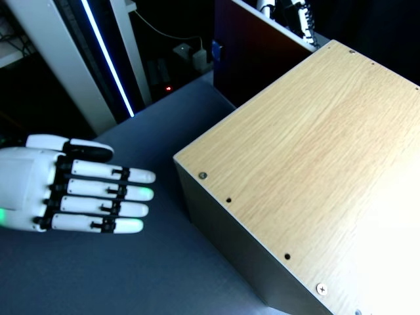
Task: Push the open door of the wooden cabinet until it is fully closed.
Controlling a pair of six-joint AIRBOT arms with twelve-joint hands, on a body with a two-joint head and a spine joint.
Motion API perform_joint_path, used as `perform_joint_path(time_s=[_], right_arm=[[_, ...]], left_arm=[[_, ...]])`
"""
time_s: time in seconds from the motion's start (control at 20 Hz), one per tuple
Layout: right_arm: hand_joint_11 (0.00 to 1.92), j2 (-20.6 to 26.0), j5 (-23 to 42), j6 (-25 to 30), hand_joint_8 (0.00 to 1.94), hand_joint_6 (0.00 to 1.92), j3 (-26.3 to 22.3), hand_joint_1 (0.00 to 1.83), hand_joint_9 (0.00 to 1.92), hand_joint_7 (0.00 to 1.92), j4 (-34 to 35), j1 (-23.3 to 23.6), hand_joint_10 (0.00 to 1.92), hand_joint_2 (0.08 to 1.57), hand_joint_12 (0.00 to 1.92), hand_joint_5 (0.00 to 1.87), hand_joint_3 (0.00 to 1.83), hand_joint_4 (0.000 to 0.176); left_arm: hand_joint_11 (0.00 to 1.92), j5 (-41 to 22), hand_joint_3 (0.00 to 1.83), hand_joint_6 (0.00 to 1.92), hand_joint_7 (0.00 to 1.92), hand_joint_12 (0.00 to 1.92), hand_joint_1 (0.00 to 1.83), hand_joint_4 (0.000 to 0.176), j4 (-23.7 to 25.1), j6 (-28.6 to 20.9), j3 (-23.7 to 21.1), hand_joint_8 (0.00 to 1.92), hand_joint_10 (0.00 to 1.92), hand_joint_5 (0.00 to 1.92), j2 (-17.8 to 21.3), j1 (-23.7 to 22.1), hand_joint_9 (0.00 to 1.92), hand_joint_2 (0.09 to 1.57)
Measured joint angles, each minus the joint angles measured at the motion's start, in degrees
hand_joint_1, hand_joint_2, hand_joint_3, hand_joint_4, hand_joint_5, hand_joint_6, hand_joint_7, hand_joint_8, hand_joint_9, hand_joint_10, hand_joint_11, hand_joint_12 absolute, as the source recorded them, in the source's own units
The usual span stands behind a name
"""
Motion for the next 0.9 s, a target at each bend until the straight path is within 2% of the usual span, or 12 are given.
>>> perform_joint_path(time_s=[0.3, 0.4, 0.5, 0.55, 0.6, 0.65, 0.7, 0.8, 0.85, 0.9], right_arm=[[0.05, -0.04, 0.0, 0.0, 0.0, 0.0, 0.02, 0.37, 0.23, 0.3, 0.15, 0.0, 0.0, 1.33, 0.38, 0.34, 0.0, 0.0], [0.05, -0.04, 0.0, 0.0, 0.0, 0.0, 0.02, 0.35, 0.23, 0.3, 0.15, 0.0, 0.0, 1.33, 0.38, 0.33, 0.0, 0.0], [0.04, -0.04, -0.02, 0.0, 0.0, 0.0, 0.02, 0.32, 0.22, 0.3, 0.17, 0.0, 0.0, 1.32, 0.37, 0.33, 0.0, 0.0], [0.05, -0.04, 0.0, 0.0, 0.0, 0.0, 0.02, 0.34, 0.23, 0.31, 0.15, 0.0, 0.0, 1.32, 0.37, 0.34, 0.0, 0.0], [0.06, -0.04, 0.0, 0.0, 0.01, 0.01, 0.02, 0.34, 0.24, 0.31, 0.15, 0.0, 0.01, 1.31, 0.37, 0.34, 0.0, 0.0], [0.06, -0.04, 0.0, 0.0, 0.0, 0.0, 0.02, 0.35, 0.24, 0.31, 0.15, 0.0, 0.01, 1.32, 0.37, 0.35, 0.0, 0.0], [0.06, -0.04, -0.02, 0.02, 0.0, 0.0, 0.02, 0.37, 0.24, 0.31, 0.15, 0.0, 0.0, 1.32, 0.37, 0.34, 0.0, 0.0], [0.05, -0.04, 0.0, 0.07, 0.0, 0.0, 0.02, 0.37, 0.23, 0.29, 0.17, 0.0, 0.0, 1.33, 0.37, 0.34, 0.0, 0.0], [0.04, -0.04, -0.07, 0.07, 0.0, 0.0, 0.02, 0.36, 0.22, 0.29, 0.17, 0.0, 0.0, 1.33, 0.37, 0.33, 0.0, 0.0], [0.04, -0.04, -0.07, 0.07, 0.0, 0.0, 0.02, 0.35, 0.23, 0.29, 0.15, 0.0, 0.0, 1.33, 0.37, 0.33, 0.0, 0.0]], left_arm=[[0.17, 0.09, 0.0, 0.01, 0.15, 0.09, 0.04, 0.0, 0.98, 0.04, 0.33, 0.01, 0.02, 0.11, 0.02, -0.02, 0.16, 1.41], [0.2, 0.13, 0.0, 0.01, 0.18, 0.09, 0.09, 0.008, 2.29, 0.02, 0.33, 0.01, 0.02, 0.13, 0.02, -0.13, 0.19, 1.4], [0.19, 0.22, 0.01, 0.0, 0.15, 0.06, 0.04, 0.013, 3.1, 0.04, 0.33, 0.0, 0.0, 0.1, 0.02, -0.13, 0.17, 1.42], [0.2, 0.24, 0.01, 0.01, 0.16, 0.06, 0.04, 0.002, 3.15, 0.04, 0.35, 0.01, 0.0, 0.12, 0.04, -0.13, 0.17, 1.44], [0.18, 0.33, 0.01, 0.0, 0.15, 0.05, 0.01, 0.001, 3.52, 0.02, 0.44, 0.0, 0.0, 0.11, 0.07, -0.13, 0.17, 1.46], [0.2, 0.68, 0.01, 0.0, 0.17, 0.05, 0.0, 0.016, 4.28, 0.04, 0.59, 0.01, 0.01, 0.11, 0.07, -0.46, 0.19, 1.46], [0.22, 1.11, 0.0, 0.01, 0.18, 0.05, 0.03, 0.008, 4.94, 0.07, 0.57, 0.01, 0.01, 0.13, 0.07, -0.83, 0.2, 1.47], [0.2, 1.6, 0.0, 0.0, 0.17, 0.03, 0.01, 0.013, 6.27, 0.04, 0.57, 0.0, 0.0, 0.12, 0.04, -1.18, 0.19, 1.48], [0.2, 1.79, 0.0, 0.0, 0.18, 0.02, 0.03, 0.004, 6.47, 0.04, 0.57, 0.0, 0.0, 0.13, -0.02, -1.38, 0.2, 1.48], [0.18, 1.86, 0.0, 0.0, 0.16, 0.01, 0.01, 0.012, 6.51, 0.07, 0.59, 0.0, 0.0, 0.12, -0.35, -1.62, 0.18, 1.49]])
